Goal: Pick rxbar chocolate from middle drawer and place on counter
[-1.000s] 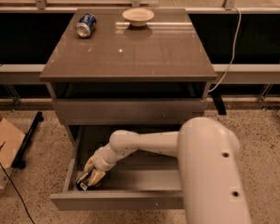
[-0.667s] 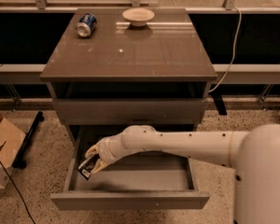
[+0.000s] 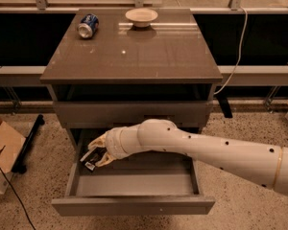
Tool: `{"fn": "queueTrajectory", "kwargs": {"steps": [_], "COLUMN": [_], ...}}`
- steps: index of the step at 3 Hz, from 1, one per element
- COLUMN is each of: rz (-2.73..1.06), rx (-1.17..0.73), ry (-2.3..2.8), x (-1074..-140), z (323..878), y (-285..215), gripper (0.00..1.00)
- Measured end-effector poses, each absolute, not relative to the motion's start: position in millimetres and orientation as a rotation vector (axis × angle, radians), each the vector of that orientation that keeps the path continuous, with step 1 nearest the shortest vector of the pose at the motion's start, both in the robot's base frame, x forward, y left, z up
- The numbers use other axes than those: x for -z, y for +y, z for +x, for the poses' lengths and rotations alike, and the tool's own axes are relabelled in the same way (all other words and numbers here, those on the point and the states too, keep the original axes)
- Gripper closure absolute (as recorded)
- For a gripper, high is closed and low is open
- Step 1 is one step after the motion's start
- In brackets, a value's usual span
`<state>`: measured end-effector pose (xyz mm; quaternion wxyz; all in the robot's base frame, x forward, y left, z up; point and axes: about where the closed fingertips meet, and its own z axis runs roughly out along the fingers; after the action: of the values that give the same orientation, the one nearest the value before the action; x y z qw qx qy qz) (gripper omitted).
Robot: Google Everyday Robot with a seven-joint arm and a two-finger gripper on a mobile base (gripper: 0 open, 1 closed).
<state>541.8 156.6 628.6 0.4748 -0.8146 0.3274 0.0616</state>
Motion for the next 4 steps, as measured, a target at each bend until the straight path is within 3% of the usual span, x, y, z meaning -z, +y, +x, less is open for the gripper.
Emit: {"fn": "queueTrajectory", "kwargs": {"steps": [2, 4], "rz": [-1.982, -2.021], "rx": [-0.167, -0.007], "ry": [0.668, 0.646], "x": [-718, -856], "z": [545, 552], "y": [109, 71], "gripper": [1.00, 1.00]}}
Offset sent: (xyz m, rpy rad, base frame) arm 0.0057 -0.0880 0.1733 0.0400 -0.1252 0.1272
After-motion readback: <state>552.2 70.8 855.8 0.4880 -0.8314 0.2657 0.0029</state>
